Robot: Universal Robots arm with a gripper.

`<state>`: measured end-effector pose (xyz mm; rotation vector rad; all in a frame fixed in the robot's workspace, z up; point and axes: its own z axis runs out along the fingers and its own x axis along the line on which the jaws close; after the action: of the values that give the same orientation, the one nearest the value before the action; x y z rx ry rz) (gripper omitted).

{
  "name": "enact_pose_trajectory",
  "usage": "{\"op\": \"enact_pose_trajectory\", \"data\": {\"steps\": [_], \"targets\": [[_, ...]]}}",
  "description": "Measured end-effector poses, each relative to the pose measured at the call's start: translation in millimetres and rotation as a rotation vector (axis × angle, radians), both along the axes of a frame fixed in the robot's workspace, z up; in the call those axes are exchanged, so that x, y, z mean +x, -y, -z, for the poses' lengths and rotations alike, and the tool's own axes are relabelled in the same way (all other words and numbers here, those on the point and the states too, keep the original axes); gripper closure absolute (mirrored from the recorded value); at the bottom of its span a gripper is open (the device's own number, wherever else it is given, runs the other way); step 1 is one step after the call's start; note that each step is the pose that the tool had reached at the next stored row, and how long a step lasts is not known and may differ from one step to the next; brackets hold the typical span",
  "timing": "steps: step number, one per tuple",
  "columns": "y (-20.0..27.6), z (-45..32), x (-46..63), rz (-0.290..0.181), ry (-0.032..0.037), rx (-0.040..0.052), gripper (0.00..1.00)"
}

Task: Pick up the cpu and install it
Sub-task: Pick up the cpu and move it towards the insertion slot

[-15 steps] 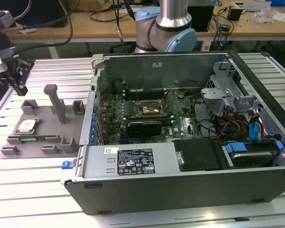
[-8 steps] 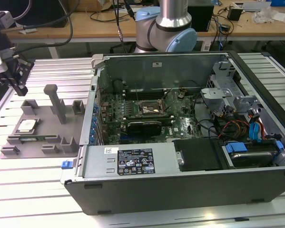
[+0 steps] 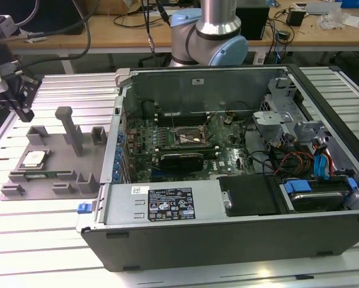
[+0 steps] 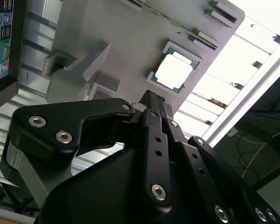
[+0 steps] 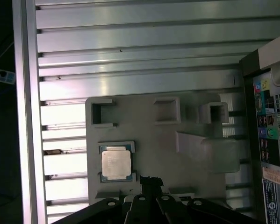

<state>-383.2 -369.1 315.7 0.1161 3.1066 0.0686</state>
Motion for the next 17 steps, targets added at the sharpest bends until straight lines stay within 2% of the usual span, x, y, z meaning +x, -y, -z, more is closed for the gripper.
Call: {"op": "enact_pose_trajectory", "data": {"steps": [10,17], "targets": [[0.0,10.1,-10.8,0.000,0.0024,-0.0002,0.89],[0.0,28.2,-15.4,0.000,0.0025,-0.0001,0.89]]}}
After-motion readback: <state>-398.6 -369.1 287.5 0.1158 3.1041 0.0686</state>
